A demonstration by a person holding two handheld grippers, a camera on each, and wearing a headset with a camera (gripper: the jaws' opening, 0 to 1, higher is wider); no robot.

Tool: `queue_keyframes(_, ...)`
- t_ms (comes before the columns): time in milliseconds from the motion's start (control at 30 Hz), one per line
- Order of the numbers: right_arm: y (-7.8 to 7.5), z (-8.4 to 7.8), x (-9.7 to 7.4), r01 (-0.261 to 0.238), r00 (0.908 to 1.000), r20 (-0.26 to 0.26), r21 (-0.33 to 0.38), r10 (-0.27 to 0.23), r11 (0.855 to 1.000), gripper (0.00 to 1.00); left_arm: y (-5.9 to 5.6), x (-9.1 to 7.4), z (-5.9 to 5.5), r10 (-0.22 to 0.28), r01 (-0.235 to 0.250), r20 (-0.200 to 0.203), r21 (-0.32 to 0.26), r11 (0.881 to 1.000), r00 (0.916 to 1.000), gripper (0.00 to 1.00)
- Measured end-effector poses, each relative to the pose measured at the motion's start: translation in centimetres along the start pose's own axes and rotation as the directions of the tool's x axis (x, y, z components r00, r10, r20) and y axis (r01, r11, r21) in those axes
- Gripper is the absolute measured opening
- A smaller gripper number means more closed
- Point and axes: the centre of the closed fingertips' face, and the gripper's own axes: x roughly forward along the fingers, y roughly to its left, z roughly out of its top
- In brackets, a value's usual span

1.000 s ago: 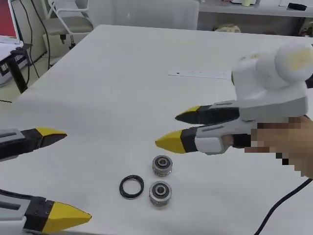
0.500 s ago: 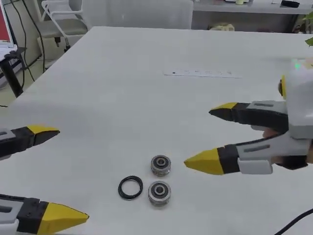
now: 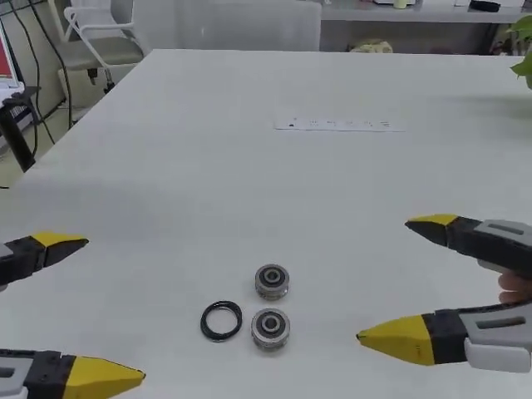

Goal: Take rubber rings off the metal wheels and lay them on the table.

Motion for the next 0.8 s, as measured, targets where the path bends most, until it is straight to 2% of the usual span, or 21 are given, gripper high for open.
queue_keyframes(267, -0.5, -3.1, -0.7, 0.047, 0.9967, -0.069, 0.067, -0.043, 0.997, 0.99, -0.1, 0.0, -0.3, 0.004, -0.004, -0.007, -0.012, 1.0, 1.0, 0.99)
queue_keyframes(467, 0.1, -5.3, -0.9, 0.048, 0.9884, -0.148, 0.09, -0.034, 0.995, 0.99, 0.0, -0.2, -0.4, 0.017, -0.017, -0.003, -0.025, 1.0, 0.9998, 0.99)
queue_keyframes(633, 0.9, -6.2, -0.9, 0.045, 0.9838, -0.177, 0.091, -0.028, 0.995, 0.99, 0.2, -0.3, -0.6, 0.031, -0.031, -0.003, -0.053, 0.998, 0.9995, 0.99)
queue_keyframes(733, 1.6, -7.1, -0.9, 0.03, 0.9782, -0.208, 0.107, -0.008, 0.994, 0.99, 0.4, -0.3, -0.7, 0.044, -0.044, -0.006, -0.062, 0.997, 0.999, 0.99)
queue_keyframes(800, 1.4, -7.4, -1.1, 0.039, 0.9753, -0.221, 0.115, -0.013, 0.993, 0.99, 0.5, -0.4, -0.6, 0.052, -0.051, 0.0, -0.065, 0.997, 0.9987, 0.99)
